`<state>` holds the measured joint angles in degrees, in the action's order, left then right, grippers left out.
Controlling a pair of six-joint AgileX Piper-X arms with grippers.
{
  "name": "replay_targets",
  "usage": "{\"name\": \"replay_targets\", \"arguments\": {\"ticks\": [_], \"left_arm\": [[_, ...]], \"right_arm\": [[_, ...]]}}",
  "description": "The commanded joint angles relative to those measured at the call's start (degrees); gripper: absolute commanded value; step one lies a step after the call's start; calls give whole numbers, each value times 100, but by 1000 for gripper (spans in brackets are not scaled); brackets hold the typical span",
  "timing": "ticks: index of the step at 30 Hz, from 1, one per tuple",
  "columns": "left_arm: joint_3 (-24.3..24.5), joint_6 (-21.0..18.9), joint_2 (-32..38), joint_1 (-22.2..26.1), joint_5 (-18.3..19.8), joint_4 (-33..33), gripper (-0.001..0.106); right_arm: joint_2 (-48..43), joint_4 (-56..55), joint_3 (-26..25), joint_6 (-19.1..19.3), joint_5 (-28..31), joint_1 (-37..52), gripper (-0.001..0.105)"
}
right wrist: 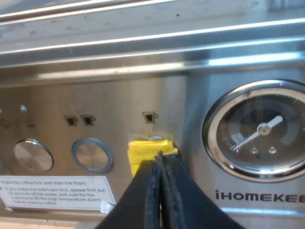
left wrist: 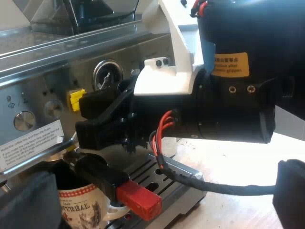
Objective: Place mug into machine
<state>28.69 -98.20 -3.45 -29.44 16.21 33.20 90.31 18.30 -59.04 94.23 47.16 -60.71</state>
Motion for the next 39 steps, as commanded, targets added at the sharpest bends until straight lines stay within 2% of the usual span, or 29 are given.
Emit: {"name": "replay_targets", "arguments": {"ticks": [1, 6, 13, 15, 16, 19, 20, 21, 22, 25, 28, 30, 31, 32, 33, 34, 36, 39], "left_arm": [[50, -32, 27, -16, 28, -45, 92], [50, -32, 27, -16, 28, -45, 92], [60, -32, 27, -16, 28, -45, 92], [60, -101, 27, -16, 16, -45, 92], [60, -154, 27, -16, -47, -45, 92], [60, -412, 15, -16, -190, -45, 92], [88, -776, -62, -16, -211, -45, 92], [106, -900, -106, -16, -191, -45, 92], [152, -1070, -204, -16, -185, -45, 92], [389, -1131, -615, -16, -186, -45, 92], [743, -1072, -1181, -16, -262, -45, 92], [890, -1066, -1437, -4, -343, -45, 92], [1087, -1067, -1780, 46, -459, -45, 92], [1210, -1091, -1998, 105, -491, -45, 92], [1287, -1091, -2119, 152, -501, -45, 92], [1444, -1090, -2353, 269, -491, -45, 92], [1649, -1090, -2677, 460, -498, -45, 92], [1998, -1090, -3084, 925, -485, -45, 92]], "right_arm": [[-29, -24, -133, 95, -81, -65, 0], [-277, -708, -133, 95, -81, -398, 0], [-864, -2196, -133, -108, -113, -564, 0], [-1039, -2569, -133, -223, -113, -564, 5], [-1176, -2794, -133, -284, -113, -564, 12], [-1358, -3076, -133, -284, -225, -564, 23], [-1525, -3332, -133, -284, -444, -564, 36], [-1733, -3588, -133, -284, -549, -564, 51], [-1845, -3721, -133, -284, -563, -564, 58], [-2151, -4055, -133, -265, -719, -564, 66], [-2479, -4325, -133, -176, -913, -552, 66], [-2663, -4450, -133, -30, -1065, -530, 66], [-2724, -4499, -133, 91, -1160, -507, 66], [-2917, -4643, -162, 289, -1726, -370, 66], [-2960, -4724, -171, 329, -1898, -320, 66], [-3090, -4869, -200, 336, -2388, -127, 66], [-3263, -5062, -245, 200, -2800, 214, 66], [-3473, -5349, -282, 159, -2839, 669, 66]]}}
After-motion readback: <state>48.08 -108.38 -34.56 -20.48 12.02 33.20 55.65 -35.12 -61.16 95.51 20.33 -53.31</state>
